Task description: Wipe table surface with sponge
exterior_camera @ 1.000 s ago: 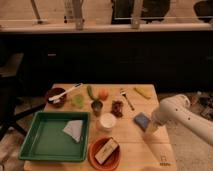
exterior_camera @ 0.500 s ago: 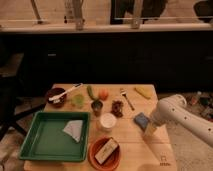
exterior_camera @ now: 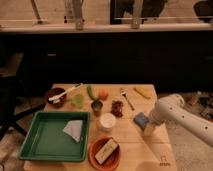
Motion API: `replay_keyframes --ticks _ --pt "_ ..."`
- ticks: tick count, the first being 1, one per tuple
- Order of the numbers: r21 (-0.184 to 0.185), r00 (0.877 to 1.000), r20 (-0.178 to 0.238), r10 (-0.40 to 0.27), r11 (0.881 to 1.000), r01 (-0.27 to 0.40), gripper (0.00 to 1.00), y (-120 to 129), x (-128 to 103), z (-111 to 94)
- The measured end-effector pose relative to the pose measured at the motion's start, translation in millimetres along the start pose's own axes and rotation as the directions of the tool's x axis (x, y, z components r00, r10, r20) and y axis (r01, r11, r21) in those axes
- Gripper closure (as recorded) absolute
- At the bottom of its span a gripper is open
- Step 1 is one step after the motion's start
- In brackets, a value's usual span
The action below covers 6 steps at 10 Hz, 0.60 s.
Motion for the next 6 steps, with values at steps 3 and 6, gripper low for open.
replay_keyframes --ticks 3,6 --pt "-0.001 1.000 -0.001 -0.004 1.000 0.004 0.47 -0.5 -11.8 1.8" --pt "-0.002 1.000 -0.002 0.002 1.000 -0.002 0.76 -1.4 -13.4 1.3"
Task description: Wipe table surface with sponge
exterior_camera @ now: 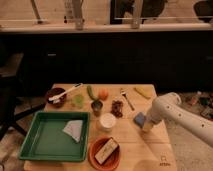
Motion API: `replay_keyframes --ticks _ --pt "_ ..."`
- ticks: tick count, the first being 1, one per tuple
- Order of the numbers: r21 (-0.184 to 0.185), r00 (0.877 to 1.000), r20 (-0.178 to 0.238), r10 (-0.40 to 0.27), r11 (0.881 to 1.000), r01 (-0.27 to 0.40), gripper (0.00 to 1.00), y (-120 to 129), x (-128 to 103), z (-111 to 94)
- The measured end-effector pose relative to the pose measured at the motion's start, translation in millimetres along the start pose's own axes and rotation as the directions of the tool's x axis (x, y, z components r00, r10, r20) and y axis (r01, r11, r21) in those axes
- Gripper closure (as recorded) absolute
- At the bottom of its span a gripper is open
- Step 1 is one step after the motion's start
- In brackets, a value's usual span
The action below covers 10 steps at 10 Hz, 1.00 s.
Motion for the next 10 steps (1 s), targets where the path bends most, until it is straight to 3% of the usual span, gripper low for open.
replay_keyframes --ticks 2,3,5,8,10 --pt "0.001 1.000 -0.002 -0.008 1.000 0.008 0.95 0 -4 0" --pt "0.004 1.000 -0.002 -0.011 1.000 0.011 1.00 0 -3 -2" --pt "0.029 0.999 -0.005 -0.034 0.999 0.034 1.00 -3 0 -18" --pt "0.055 0.992 -0.050 -0.117 0.991 0.119 1.00 -3 3 -37" --pt "0.036 0.957 -0.170 -0.234 0.969 0.243 1.00 2 1 -37"
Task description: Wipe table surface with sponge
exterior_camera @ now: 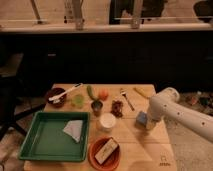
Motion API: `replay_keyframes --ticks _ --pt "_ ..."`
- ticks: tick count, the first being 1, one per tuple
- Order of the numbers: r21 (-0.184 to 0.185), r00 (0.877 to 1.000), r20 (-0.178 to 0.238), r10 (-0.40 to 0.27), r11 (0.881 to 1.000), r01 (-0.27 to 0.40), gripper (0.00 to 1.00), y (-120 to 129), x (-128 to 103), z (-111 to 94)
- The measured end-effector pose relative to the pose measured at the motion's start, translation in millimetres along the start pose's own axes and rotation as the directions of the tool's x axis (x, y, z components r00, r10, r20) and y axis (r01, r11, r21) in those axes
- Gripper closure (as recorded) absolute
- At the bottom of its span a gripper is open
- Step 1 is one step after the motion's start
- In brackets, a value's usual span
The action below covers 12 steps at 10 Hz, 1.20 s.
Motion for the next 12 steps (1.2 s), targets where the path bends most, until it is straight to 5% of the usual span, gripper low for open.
replay_keyframes --ticks 3,8,12 --pt "-0.039 0.978 -0.131 -0.160 0.987 0.156 1.00 9 -6 5" --pt "-0.122 0.981 -0.094 -0.168 0.980 0.156 1.00 25 -7 18" --pt "-0.135 0.977 -0.115 -0.178 0.977 0.162 1.00 30 4 15"
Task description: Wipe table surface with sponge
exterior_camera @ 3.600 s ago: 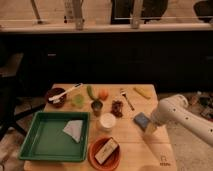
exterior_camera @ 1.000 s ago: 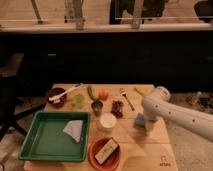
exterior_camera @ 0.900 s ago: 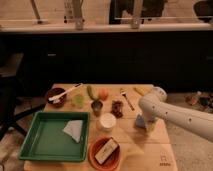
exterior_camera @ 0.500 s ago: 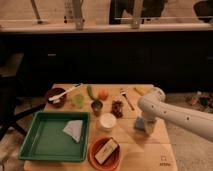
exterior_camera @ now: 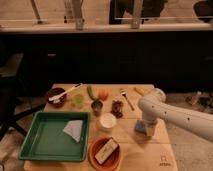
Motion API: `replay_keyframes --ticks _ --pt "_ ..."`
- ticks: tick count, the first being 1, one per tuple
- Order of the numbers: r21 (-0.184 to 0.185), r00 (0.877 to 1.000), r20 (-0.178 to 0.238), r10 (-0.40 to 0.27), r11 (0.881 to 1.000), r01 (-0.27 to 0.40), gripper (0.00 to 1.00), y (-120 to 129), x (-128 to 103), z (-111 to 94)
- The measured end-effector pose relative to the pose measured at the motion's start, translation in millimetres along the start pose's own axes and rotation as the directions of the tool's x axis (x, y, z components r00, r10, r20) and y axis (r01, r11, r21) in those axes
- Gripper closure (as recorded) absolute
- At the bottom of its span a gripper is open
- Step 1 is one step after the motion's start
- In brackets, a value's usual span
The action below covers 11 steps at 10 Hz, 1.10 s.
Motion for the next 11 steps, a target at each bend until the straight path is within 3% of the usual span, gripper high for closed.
replay_keyframes --ticks 2,4,6,8,9,11 --pt "0.009 0.999 -0.027 0.041 0.999 -0.041 1.00 -12 22 -1" --pt "0.009 0.997 -0.047 0.059 0.998 -0.058 1.00 -27 23 3" --pt "0.006 0.997 -0.055 0.060 0.998 -0.060 1.00 -36 15 8" --pt "0.008 0.999 -0.042 0.015 1.000 -0.014 1.00 -33 -12 5" --pt "0.007 1.000 -0.026 -0.013 1.000 0.013 1.00 -26 -25 0" --pt "0.007 0.998 -0.009 -0.055 0.998 0.055 1.00 -6 -27 -11"
